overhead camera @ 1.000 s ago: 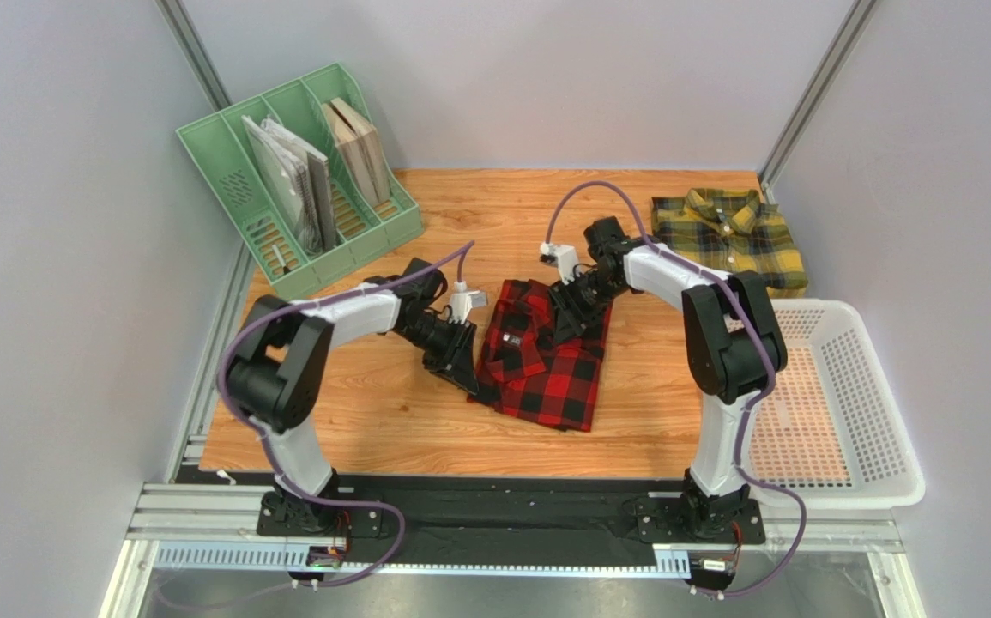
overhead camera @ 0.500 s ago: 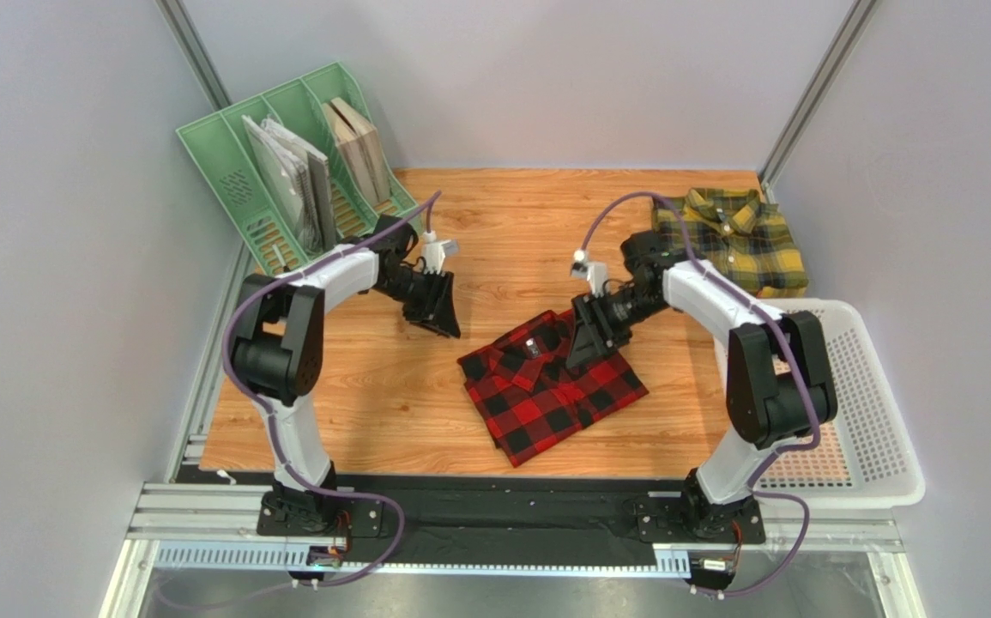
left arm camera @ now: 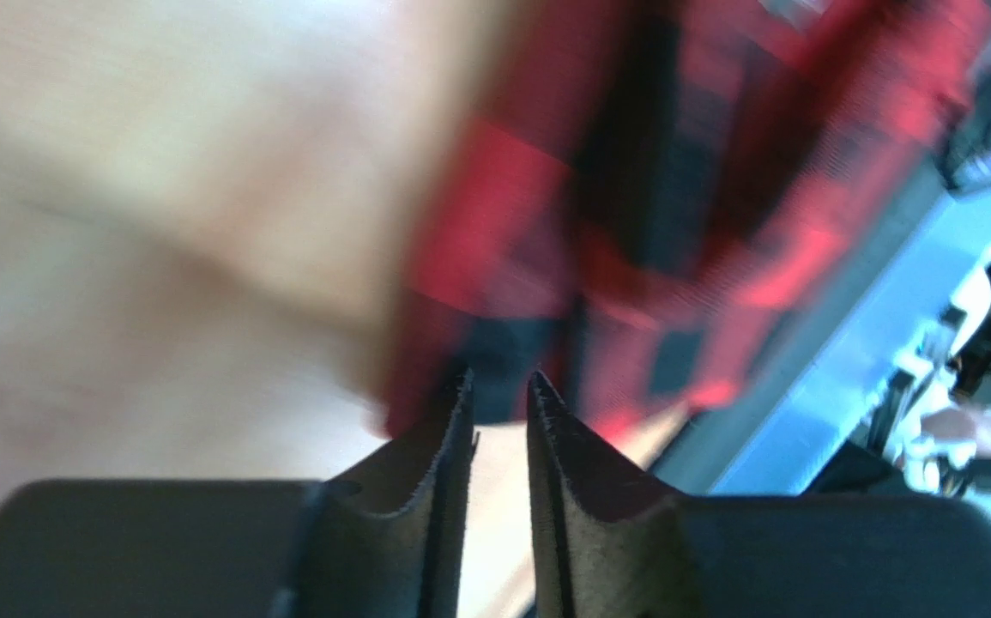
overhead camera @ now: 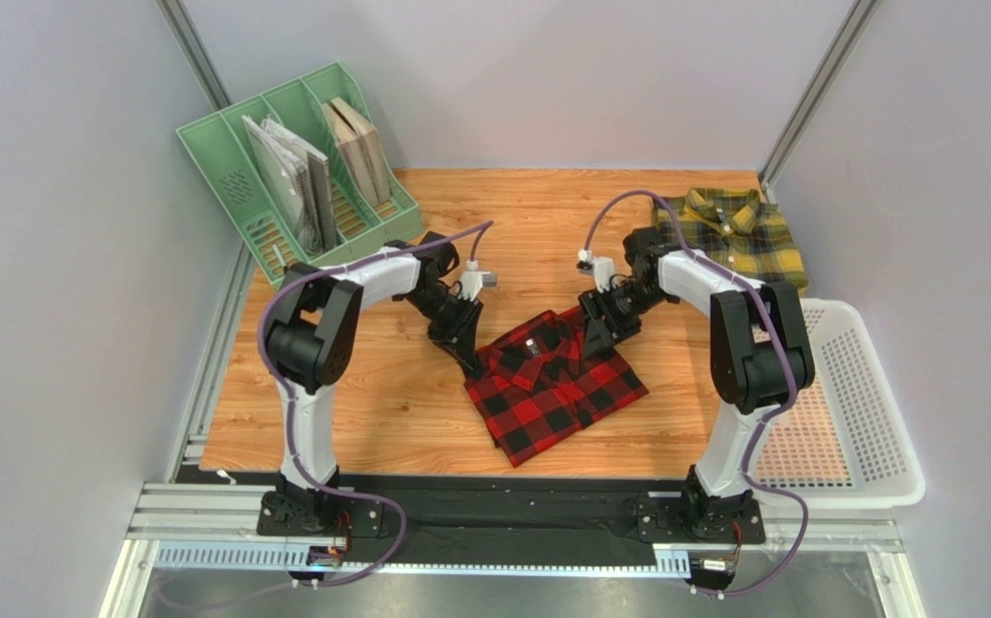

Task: Fold and stack the long sleeve shirts
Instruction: Fold the shirt

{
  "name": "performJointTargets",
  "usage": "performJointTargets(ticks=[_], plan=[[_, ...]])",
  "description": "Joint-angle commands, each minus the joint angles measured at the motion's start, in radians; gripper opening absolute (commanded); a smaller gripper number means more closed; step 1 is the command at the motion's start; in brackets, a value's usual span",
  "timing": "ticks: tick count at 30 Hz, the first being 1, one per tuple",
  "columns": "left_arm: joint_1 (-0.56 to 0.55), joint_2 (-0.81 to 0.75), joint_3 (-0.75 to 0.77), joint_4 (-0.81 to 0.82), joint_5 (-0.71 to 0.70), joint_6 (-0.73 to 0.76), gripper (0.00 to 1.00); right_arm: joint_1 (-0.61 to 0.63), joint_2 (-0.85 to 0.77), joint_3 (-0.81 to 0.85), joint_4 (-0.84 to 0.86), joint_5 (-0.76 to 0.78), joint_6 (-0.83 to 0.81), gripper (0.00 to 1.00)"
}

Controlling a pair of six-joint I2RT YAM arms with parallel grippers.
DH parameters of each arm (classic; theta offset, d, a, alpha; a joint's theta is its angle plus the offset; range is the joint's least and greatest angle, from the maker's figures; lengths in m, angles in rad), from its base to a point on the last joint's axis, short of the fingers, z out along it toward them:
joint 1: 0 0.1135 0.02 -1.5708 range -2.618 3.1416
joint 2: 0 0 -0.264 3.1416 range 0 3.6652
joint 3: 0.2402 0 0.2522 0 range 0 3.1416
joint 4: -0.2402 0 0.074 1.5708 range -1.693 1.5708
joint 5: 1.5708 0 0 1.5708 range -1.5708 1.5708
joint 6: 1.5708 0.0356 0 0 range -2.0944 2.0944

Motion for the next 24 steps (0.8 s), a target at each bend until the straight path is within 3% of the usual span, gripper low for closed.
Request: performJointTargets(ticks=[1, 7, 9, 11, 14, 18, 24], plan=[[0.067, 0.091, 0.126, -0.055, -0.074, 0.044, 0.25, 0.002, -0.024, -0.084, 0.009, -0.031, 0.008, 0.54], [0.121, 0.11, 0.24, -0.067, -0.099, 0.065, 0.24, 0.005, -0.154, -0.198, -0.036, -0.178, 0.068, 0.52], [0.133, 0.061, 0.22, -0.049, -0.078, 0.074, 0.31, -0.011, -0.212, -0.186, -0.082, -0.22, 0.071, 0.53], [0.151, -0.009, 0.154, -0.018, 0.019, 0.076, 0.44, -0.035, -0.251, -0.167, -0.087, -0.191, 0.068, 0.54], [0.154, -0.102, 0.06, 0.013, 0.089, 0.071, 0.54, -0.069, -0.297, -0.124, -0.051, -0.105, 0.061, 0.57], [0.136, -0.177, -0.018, 0.031, 0.085, 0.08, 0.61, -0.07, -0.271, -0.088, -0.006, 0.003, 0.016, 0.61], [0.131, -0.166, -0.026, -0.018, 0.059, 0.12, 0.63, -0.067, -0.142, -0.009, 0.005, 0.006, 0.012, 0.62]])
